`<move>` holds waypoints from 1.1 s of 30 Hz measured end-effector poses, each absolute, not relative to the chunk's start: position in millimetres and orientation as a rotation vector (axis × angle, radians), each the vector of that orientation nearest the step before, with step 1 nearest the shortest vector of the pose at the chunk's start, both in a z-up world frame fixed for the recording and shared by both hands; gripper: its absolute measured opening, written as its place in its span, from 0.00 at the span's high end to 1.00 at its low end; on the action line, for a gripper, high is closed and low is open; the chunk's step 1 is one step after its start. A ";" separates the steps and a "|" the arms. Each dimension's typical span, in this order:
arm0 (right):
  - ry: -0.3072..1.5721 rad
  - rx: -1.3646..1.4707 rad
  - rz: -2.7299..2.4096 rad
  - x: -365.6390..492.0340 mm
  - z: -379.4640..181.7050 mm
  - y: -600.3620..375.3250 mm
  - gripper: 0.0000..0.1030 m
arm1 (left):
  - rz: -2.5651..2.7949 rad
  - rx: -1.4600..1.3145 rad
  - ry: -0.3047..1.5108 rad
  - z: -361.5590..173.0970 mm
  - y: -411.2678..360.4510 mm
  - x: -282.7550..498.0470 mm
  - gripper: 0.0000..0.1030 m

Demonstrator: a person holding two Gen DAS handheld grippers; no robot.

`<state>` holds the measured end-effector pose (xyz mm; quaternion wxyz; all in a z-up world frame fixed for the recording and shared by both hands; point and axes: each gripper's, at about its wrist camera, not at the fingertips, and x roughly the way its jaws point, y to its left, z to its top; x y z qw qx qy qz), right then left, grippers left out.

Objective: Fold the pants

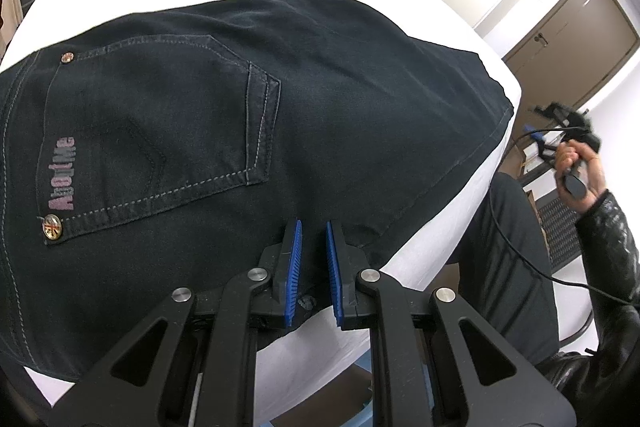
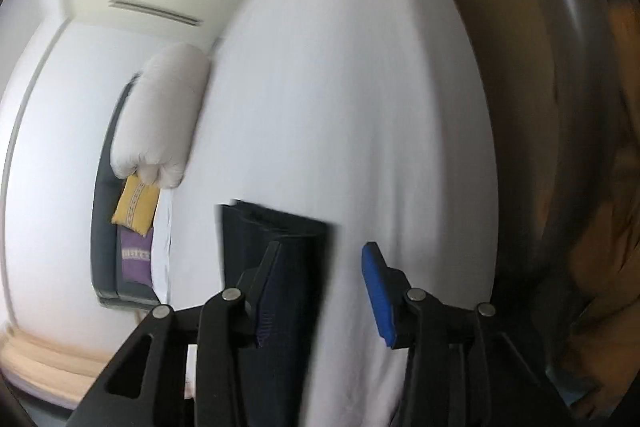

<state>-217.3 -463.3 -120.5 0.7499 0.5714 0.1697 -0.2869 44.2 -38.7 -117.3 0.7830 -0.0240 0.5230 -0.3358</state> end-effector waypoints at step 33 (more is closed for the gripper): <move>0.496 1.166 -0.331 -116.9 -124.2 -489.4 0.94 | -0.760 -0.151 1.060 -91.4 -54.6 102.0 0.88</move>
